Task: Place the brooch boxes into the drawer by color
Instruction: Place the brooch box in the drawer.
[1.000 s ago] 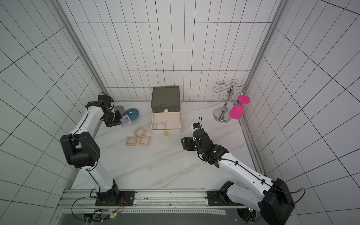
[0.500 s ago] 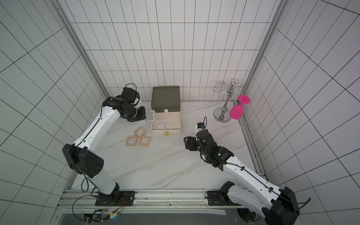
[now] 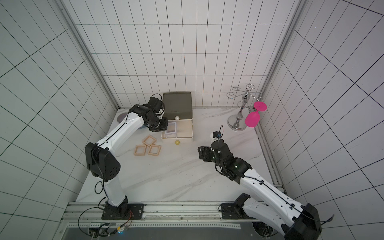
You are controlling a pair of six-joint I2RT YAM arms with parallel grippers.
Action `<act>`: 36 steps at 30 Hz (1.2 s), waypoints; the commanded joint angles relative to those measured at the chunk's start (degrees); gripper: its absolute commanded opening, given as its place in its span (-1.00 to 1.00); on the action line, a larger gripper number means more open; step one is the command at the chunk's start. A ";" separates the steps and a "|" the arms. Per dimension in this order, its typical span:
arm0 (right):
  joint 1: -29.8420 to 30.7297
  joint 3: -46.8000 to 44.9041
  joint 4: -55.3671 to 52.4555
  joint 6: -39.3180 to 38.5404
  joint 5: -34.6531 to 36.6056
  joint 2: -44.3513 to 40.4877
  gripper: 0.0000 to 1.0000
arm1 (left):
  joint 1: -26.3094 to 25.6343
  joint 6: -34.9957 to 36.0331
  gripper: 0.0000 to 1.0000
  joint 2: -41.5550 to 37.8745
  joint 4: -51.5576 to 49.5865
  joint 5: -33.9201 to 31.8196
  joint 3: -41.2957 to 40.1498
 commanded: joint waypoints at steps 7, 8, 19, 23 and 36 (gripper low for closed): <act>0.28 -1.65 -0.14 0.55 1.08 0.36 0.44 | 0.04 0.94 -1.00 3.50 2.91 -4.06 1.01; 0.28 -1.81 0.11 0.67 1.06 0.47 0.44 | 0.10 1.02 -1.00 4.00 2.81 -4.07 1.11; 0.28 -1.67 0.58 0.68 0.89 1.31 0.44 | 0.09 0.99 -1.00 5.38 3.51 -5.45 -1.13; 0.28 -1.60 0.58 0.84 0.71 1.51 0.44 | 0.13 1.08 -0.87 6.25 3.26 -5.69 -0.92; 0.50 -1.66 0.72 0.98 0.79 1.46 0.44 | 0.70 1.03 -0.16 5.73 0.73 -4.73 4.57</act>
